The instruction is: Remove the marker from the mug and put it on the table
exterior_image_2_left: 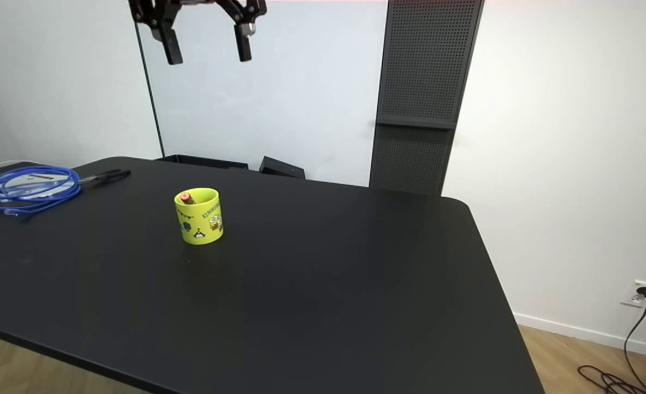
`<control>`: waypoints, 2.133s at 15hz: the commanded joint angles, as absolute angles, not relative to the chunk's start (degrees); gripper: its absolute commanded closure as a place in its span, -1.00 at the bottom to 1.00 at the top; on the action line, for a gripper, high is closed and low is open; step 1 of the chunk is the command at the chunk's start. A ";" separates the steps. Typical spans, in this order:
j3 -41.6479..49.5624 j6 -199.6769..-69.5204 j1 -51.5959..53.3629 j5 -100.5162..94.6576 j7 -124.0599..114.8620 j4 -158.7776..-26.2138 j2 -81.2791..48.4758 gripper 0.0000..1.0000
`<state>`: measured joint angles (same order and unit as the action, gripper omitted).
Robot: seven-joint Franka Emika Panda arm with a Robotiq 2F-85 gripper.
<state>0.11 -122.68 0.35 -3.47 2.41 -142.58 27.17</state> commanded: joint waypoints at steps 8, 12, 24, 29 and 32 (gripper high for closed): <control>-4.07 -131.49 5.50 -1.70 5.84 -133.07 5.61 -1.00; -5.18 -131.26 6.20 -1.83 6.84 -131.40 1.33 -1.00; -6.62 -139.01 6.55 -6.49 5.54 -135.30 -1.61 -1.00; -7.38 -146.41 7.17 -3.74 6.18 -137.66 -3.33 -1.00; -7.67 -150.49 7.59 -4.62 5.67 -138.38 -5.40 -1.00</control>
